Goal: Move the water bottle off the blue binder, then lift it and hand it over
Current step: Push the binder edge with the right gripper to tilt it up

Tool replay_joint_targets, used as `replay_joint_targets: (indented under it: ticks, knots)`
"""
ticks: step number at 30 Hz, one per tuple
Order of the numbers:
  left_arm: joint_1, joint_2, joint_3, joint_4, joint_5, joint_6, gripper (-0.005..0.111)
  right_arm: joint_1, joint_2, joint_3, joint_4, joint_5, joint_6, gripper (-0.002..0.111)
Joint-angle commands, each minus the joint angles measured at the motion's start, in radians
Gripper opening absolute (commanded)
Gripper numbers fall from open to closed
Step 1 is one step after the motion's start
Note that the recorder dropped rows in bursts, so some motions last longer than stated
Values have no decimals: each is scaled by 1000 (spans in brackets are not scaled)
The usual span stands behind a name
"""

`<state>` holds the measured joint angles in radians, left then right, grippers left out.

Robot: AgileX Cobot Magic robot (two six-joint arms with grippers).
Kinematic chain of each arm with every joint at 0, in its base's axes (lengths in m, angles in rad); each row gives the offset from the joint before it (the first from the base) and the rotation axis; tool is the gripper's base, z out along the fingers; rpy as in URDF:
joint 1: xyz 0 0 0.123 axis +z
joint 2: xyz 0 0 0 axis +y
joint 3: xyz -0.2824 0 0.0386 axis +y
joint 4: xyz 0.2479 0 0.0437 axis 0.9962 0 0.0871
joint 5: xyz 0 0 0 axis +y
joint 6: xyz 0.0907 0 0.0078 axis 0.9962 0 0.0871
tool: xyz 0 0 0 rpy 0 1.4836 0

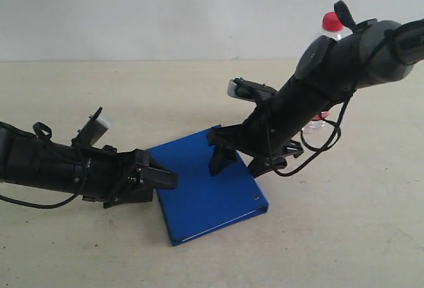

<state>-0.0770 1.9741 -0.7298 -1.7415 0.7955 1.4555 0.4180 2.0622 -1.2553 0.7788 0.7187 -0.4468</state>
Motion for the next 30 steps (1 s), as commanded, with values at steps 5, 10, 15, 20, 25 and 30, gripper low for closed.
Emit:
replay_joint_targets:
  ticks: [5, 10, 15, 20, 25, 30]
  knots:
    - [-4, 4, -4, -3, 7, 25, 65, -2, 1, -3, 260, 386, -384, 67]
    - [-4, 4, -4, -3, 31, 25, 65, -2, 1, -3, 276, 408, -405, 67]
    - [-4, 4, -4, -3, 196, 71, 55, -2, 1, -3, 330, 396, -456, 67]
    - [-4, 4, -4, -3, 426, 155, 21, -2, 1, -3, 338, 332, -454, 67]
    - [-4, 4, -4, -3, 426, 201, 4, -2, 1, -3, 343, 297, -449, 67]
    - [-4, 4, -4, -3, 426, 201, 4, -2, 1, -3, 343, 300, -449, 67]
